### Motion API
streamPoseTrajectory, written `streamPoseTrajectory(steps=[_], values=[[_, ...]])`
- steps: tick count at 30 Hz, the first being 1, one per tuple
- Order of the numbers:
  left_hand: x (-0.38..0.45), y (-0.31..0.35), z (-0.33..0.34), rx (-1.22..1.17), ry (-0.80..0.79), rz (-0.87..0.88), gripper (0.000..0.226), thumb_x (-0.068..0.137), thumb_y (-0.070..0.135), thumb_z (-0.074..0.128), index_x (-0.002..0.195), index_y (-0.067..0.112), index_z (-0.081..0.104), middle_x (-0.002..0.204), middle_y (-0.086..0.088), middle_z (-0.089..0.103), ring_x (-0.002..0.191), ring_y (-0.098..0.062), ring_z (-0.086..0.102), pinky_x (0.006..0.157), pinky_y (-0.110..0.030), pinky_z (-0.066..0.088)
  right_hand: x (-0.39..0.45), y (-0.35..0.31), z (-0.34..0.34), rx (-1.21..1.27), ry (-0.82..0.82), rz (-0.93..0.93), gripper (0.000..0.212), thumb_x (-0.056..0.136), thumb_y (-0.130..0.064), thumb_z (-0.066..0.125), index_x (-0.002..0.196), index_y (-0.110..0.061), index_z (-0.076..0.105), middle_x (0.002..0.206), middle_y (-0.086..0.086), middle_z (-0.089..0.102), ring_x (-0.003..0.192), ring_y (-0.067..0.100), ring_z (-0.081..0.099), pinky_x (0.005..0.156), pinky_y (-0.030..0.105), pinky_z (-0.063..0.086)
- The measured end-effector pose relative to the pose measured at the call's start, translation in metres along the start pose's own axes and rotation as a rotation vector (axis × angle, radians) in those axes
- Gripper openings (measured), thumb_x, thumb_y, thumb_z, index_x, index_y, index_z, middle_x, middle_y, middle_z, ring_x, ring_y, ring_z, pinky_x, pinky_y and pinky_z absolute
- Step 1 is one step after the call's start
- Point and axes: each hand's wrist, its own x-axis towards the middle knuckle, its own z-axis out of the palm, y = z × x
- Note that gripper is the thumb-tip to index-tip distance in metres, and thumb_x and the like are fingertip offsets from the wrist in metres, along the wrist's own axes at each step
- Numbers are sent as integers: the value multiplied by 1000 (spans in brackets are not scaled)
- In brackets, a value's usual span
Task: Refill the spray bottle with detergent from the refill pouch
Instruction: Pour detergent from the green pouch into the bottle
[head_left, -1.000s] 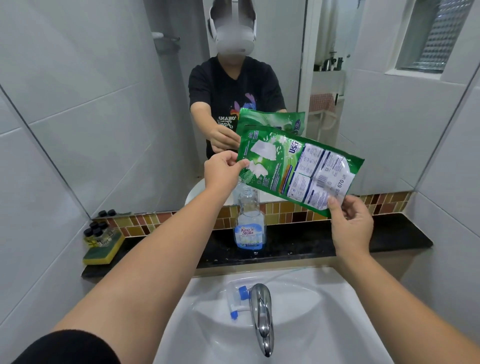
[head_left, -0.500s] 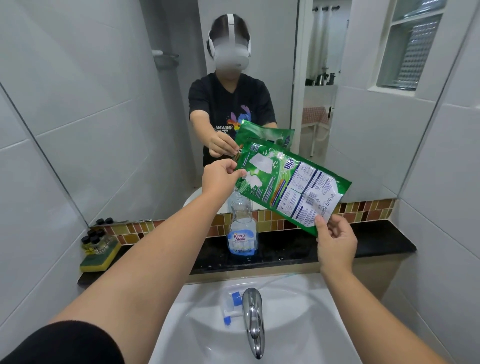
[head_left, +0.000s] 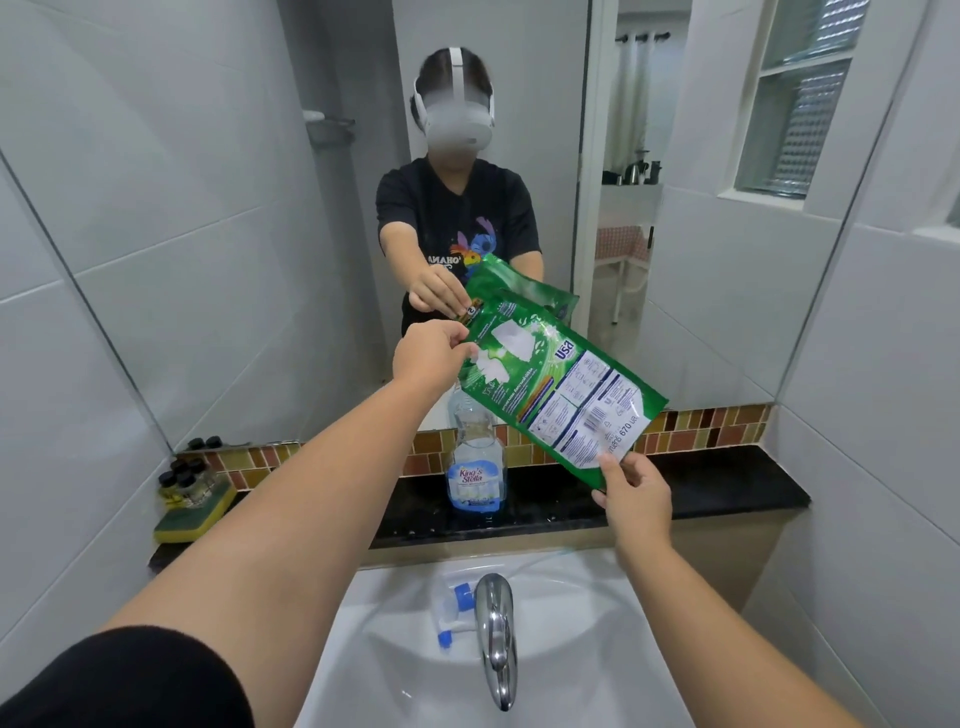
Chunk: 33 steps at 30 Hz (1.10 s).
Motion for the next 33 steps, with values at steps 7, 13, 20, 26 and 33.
streamPoseTrajectory(steps=[7, 13, 20, 26, 33], values=[[10, 48, -34, 115, -27, 238, 15, 87, 32, 72, 88, 17, 73, 73, 5, 63, 70, -18, 56, 60, -29, 40, 9, -8, 1, 95, -30, 223, 12, 95, -17, 62, 88, -26, 66, 114, 18, 67, 101, 27, 65, 94, 39, 53], [10, 104, -36, 297, -96, 468, 18, 89, 29, 69, 104, 20, 76, 96, -2, 74, 89, -23, 65, 78, -34, 54, 32, -27, -23, -60, 109, 219, 80, 79, -21, 81, 144, -23, 33, 146, 12, 37, 107, 26, 50, 87, 38, 43], [-4, 129, 21, 492, -220, 505, 11, 92, 29, 65, 97, 25, 73, 92, -1, 71, 87, -26, 62, 73, -34, 48, 70, -59, -37, -447, -256, -92, 30, 86, -25, 74, 112, -29, 58, 116, -5, 62, 97, 17, 58, 83, 37, 47], [2, 132, 59, 555, -184, 468, 13, 94, 36, 60, 93, 30, 71, 91, 7, 71, 94, -22, 57, 88, -41, 30, 104, -57, -52, -439, -277, -15, 13, 93, -19, 65, 81, -16, 66, 84, 5, 68, 63, 14, 61, 56, 24, 53], [11, 128, 83, 485, -146, 411, 15, 92, 39, 61, 98, 33, 74, 90, 11, 71, 93, -19, 57, 85, -39, 24, 135, -45, -52, -407, -258, -38, 19, 96, -20, 59, 79, -14, 66, 70, 2, 63, 51, 7, 51, 48, 18, 39]])
